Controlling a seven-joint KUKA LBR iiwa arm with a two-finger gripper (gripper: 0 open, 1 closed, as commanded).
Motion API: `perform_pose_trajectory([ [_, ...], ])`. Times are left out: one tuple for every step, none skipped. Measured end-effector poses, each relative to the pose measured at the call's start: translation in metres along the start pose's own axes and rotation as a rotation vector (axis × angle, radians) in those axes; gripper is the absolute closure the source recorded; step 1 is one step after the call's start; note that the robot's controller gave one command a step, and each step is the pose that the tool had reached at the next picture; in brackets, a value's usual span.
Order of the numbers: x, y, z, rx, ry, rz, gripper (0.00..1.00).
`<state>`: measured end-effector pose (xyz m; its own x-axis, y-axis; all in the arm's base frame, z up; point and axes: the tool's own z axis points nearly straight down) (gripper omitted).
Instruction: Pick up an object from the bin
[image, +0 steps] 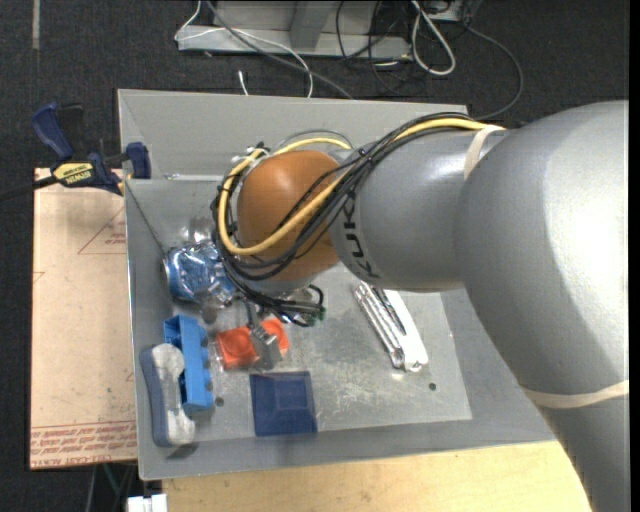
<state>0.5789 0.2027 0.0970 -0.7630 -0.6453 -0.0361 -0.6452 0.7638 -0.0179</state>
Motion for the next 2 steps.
perform_pose_trajectory([
  [0.0019, -0.0035, 0.0238, 0.004, -0.013, 0.043, 1.00],
  [0.0019, -0.0035, 0.0238, 0.004, -0.013, 0.043, 1.00],
])
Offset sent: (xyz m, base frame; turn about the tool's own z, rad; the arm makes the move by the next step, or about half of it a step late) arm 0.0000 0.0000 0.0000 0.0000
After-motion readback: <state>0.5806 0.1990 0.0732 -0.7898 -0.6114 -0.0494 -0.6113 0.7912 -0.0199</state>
